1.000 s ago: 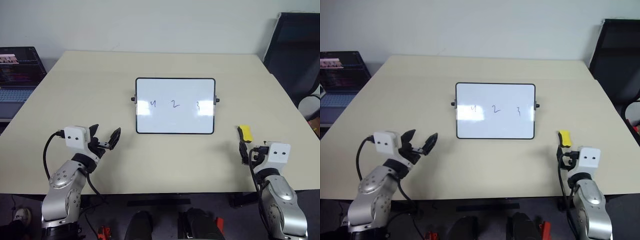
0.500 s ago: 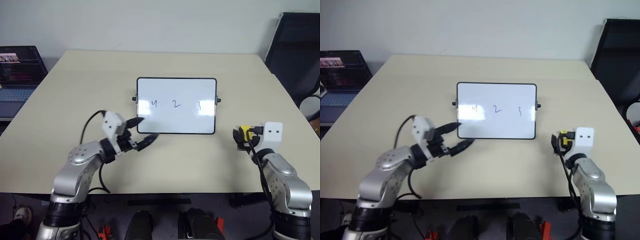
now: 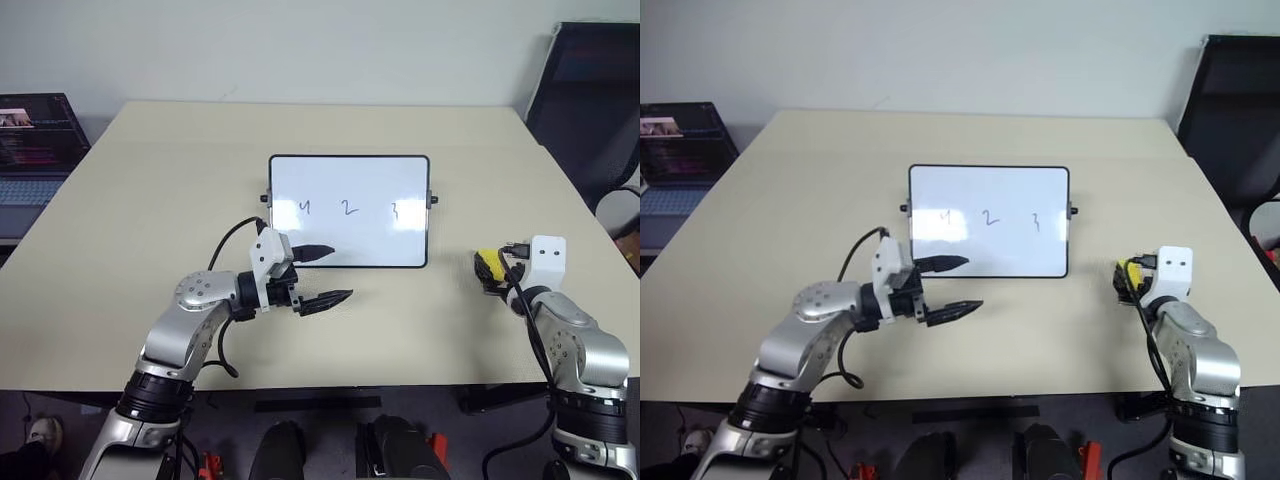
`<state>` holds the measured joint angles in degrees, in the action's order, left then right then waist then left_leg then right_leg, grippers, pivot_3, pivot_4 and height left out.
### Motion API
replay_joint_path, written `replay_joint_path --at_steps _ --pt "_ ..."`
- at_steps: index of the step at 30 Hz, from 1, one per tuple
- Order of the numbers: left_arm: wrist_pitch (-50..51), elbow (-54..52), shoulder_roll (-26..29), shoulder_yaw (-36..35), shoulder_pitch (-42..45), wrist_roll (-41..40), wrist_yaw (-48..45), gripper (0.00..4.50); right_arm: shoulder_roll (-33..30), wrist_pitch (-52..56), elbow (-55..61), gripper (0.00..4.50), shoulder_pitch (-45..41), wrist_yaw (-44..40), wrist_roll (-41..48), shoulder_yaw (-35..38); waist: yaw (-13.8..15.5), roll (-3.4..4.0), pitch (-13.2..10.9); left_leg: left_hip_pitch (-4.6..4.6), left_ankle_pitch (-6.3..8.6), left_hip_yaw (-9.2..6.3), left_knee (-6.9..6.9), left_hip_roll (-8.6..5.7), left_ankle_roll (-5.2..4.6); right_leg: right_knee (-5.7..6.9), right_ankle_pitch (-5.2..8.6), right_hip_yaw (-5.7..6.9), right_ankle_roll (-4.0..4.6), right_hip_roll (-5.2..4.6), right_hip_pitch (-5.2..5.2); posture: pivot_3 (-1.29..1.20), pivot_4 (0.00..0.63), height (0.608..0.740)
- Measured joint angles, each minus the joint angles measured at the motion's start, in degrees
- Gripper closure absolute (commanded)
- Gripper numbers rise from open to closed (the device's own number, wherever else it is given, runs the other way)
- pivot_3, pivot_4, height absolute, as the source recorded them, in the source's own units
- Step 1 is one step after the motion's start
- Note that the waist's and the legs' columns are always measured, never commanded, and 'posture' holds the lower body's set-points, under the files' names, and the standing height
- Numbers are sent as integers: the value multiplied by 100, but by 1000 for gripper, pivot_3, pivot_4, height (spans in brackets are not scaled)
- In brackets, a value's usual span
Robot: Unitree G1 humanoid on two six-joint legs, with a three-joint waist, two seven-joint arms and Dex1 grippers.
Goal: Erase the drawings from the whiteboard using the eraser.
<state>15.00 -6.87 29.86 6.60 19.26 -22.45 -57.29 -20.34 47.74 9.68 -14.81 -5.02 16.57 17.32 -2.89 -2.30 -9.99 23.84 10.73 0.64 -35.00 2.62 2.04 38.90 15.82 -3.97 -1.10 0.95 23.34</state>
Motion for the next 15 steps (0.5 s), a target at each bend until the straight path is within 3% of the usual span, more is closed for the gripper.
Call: replay_joint_path --at_steps 15 --pt "-625 325 -88 28 -71 259 -120 0 287 -78 -391 13 -286 261 11 145 -4 2 -1 0 0 0 -1 0 0 1 -1 0 -1 0 0 0 150 740"
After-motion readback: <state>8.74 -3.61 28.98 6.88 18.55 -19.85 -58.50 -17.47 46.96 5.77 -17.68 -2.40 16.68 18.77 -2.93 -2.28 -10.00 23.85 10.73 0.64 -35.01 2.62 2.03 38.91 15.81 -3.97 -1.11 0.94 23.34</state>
